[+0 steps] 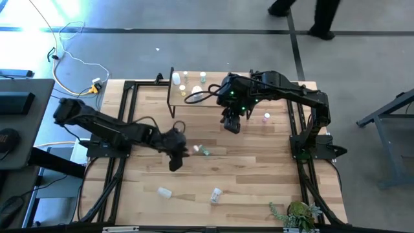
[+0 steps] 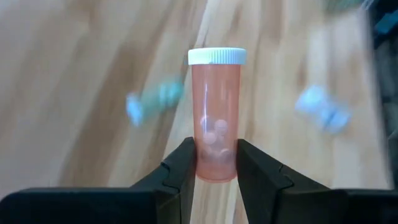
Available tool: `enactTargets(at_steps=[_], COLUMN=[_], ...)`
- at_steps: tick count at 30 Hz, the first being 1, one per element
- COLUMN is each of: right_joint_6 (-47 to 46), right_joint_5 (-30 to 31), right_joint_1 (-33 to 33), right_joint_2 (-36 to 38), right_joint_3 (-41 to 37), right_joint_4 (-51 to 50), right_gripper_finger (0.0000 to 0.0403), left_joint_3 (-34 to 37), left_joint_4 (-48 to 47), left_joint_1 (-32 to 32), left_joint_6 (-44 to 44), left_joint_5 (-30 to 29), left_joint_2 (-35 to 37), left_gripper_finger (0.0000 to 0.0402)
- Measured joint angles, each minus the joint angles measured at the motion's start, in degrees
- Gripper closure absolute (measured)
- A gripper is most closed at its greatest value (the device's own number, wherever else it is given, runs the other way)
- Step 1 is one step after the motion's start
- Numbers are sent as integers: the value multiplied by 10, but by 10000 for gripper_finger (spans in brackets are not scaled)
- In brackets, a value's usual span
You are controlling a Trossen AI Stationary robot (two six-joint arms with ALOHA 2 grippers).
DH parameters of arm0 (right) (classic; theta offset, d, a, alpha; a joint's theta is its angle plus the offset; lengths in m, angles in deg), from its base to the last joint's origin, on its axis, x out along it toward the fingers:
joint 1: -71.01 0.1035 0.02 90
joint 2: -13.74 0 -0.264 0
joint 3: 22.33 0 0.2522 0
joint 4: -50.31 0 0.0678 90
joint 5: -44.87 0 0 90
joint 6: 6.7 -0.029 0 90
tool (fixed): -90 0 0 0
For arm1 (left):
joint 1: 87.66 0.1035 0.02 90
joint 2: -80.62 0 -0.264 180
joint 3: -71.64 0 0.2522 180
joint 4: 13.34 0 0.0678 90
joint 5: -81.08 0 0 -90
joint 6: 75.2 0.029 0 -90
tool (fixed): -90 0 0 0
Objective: Pick and place medicine bottles onto shelf by color
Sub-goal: Put the pink pill bottle on the shelf
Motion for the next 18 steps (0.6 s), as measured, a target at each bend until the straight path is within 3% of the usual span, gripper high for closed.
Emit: enactTargets(at_steps=[8,18], right_joint_6=[70,127], right_joint_5=[-4,-25], right_joint_1=[0,-8], right_joint_2=[0,0], right_joint_3=[0,0], right_joint_4=[53,129], right_gripper_finger=[252,236], left_joint_3=[0,0], left_joint_4=[144,282], left_joint_1=[48,92], left_joint_6=[80,155], left_joint_5=[-5,-7], left_joint_2=[44,46], left_gripper_finger=[312,312])
